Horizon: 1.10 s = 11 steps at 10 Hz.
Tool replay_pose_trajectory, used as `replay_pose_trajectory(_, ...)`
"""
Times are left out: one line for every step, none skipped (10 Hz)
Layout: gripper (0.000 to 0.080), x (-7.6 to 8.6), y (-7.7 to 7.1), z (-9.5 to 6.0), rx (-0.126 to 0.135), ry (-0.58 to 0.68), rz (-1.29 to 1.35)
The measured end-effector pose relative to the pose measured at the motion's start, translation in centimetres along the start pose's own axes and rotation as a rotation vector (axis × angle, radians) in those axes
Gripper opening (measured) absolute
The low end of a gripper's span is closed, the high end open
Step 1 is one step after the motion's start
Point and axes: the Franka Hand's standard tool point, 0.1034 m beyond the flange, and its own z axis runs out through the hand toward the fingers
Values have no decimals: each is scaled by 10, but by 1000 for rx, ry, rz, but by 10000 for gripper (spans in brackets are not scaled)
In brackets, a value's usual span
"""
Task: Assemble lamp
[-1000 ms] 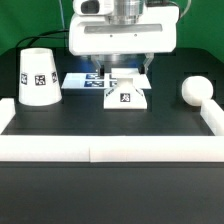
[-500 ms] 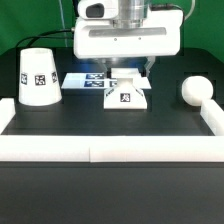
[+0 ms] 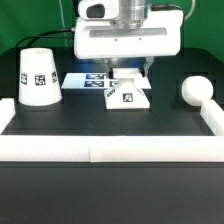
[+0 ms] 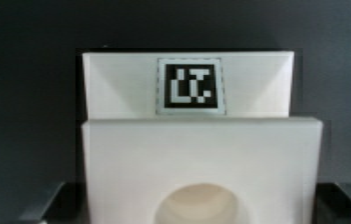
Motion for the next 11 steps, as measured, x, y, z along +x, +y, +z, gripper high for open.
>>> replay_pose_trajectory(534,0,0,0,0,0,0)
replay_pose_trajectory(534,0,0,0,0,0,0)
replay_pose_trajectory(534,7,-2,-1,0,6,-4)
replay_pose_trajectory(535,20,-4,-2,0,19,-9)
replay_pose_trajectory(535,29,-5,-3,1,30,-11)
replay_pose_trajectory(535,38,-7,-3,2,39,-14)
replay_pose_trajectory(535,49,-9,-4,2,51,-19)
replay_pose_trajectory(535,61,-12,-6,2,64,-24)
replay_pose_trajectory(535,72,-14,-7,3,75,-28)
replay_pose_trajectory(537,84,-19,-8,4,89,-30)
replay_pose_trajectory(537,95,-24,-9,4,102,-32)
